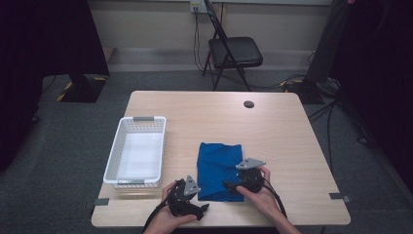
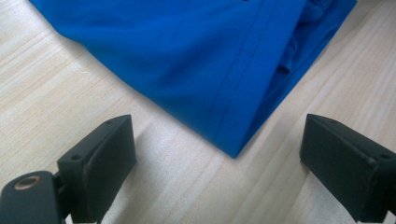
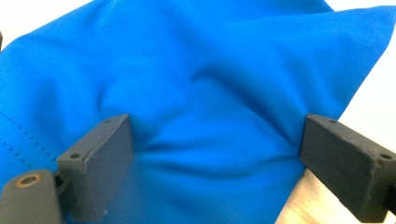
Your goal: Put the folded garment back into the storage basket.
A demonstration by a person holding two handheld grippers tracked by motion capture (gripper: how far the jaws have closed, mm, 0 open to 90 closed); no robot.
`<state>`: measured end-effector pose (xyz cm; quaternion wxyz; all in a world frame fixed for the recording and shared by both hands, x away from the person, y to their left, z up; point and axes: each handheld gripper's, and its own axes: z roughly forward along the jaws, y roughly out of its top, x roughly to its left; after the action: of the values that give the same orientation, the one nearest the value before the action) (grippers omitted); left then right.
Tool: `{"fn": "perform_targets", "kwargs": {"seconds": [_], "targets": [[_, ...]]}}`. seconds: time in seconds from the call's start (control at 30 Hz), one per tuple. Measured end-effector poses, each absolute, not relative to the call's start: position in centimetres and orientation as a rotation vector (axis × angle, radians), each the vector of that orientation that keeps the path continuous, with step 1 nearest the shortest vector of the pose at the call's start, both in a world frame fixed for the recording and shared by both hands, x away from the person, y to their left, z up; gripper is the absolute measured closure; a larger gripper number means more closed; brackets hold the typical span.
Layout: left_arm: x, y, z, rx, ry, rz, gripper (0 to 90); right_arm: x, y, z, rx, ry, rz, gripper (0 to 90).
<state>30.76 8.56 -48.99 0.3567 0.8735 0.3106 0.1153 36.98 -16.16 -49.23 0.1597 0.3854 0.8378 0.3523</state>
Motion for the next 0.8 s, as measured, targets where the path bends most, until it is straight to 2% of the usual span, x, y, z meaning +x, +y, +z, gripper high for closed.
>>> {"fn": "perform_targets", "kwargs": {"seconds": [0.8], "targets": [[30.9, 8.5, -49.0, 2.256, 0.805, 0.299, 9.0, 39.3, -14.4, -49.4, 1.103, 2.380, 1.016, 8.8]]}}
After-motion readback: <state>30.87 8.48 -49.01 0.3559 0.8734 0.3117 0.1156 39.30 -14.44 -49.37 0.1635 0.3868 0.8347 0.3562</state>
